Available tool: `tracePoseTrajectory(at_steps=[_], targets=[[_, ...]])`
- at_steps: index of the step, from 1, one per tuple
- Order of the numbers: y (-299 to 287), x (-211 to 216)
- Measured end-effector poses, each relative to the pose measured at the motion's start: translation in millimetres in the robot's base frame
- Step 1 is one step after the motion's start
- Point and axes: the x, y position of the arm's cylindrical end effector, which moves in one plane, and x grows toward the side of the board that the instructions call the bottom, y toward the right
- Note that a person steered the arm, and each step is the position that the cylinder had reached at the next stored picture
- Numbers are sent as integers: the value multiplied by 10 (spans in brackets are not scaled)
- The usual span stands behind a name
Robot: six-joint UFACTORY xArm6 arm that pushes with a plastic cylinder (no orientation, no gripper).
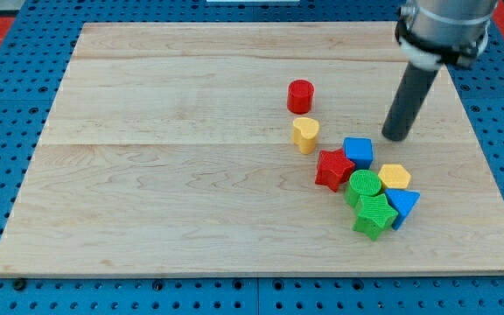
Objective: Move the red circle to the left of the red star
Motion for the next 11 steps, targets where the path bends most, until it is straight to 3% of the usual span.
tracePoseTrajectory(at_steps=[1,2,3,4,5,8,9,11], targets=[[-317,-527],[-1178,-458],[-1367,-817],[-1852,-815],[-1662,-124],[-1233,290],[-1408,-5],[-1493,588]])
